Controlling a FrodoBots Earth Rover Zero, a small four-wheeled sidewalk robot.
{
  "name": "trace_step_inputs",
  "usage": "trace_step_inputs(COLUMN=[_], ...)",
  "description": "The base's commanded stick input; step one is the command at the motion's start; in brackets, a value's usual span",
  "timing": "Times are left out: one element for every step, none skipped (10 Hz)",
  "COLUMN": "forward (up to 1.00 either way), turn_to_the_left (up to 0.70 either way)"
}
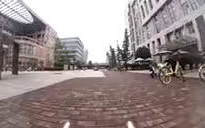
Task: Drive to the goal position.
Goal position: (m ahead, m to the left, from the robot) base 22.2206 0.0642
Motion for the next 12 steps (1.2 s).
trace_step_inputs(forward=[0.45, 0.45, 0.45, 0.45, 0.45, 0.45, 0.45, 0.45, 0.45, 0.45, 0.45, 0.45], turn_to_the_left=[0.00, 0.00, 0.00, 0.00, 0.00, 0.00, 0.00, 0.00, 0.00, 0.00, 0.00, 0.00])
